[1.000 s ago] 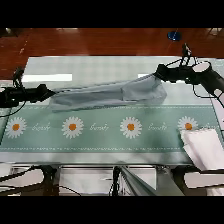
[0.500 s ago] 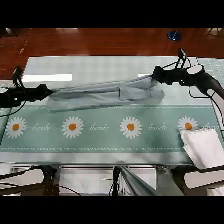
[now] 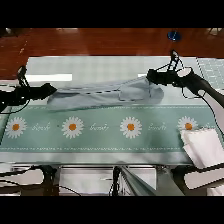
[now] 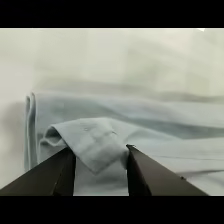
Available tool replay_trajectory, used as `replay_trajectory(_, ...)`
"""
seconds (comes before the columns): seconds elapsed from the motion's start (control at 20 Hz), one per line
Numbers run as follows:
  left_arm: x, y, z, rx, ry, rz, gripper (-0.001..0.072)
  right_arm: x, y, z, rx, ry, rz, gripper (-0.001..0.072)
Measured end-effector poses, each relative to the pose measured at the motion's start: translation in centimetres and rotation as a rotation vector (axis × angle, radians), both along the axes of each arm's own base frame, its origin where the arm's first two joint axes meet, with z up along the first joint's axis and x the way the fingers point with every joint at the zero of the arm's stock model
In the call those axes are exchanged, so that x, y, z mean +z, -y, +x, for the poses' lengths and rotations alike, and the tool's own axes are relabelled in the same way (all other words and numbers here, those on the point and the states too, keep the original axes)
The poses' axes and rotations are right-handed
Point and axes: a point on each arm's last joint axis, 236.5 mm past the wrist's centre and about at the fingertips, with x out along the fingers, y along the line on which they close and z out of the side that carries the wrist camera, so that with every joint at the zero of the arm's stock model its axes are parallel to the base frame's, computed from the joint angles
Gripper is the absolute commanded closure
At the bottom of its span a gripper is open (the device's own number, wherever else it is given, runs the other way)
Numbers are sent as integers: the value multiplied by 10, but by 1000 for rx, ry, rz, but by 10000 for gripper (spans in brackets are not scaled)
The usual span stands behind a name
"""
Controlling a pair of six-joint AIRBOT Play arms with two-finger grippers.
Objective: Fold the shirts.
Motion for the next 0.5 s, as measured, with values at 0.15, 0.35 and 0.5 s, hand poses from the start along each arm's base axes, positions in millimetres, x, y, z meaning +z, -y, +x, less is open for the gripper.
replay_trajectory(0.15, 31, -33, 18, 59, 78, 33, 308, 36, 27, 11, -40, 65, 1, 326)
replay_trajectory(0.35, 87, -78, 24, 104, 178, 101, 319, 104, 86, 16, -54, 125, -59, 318)
replay_trajectory(0.5, 111, -84, 10, 67, 174, 158, 319, 110, 129, -9, -2, 11, -206, 87)
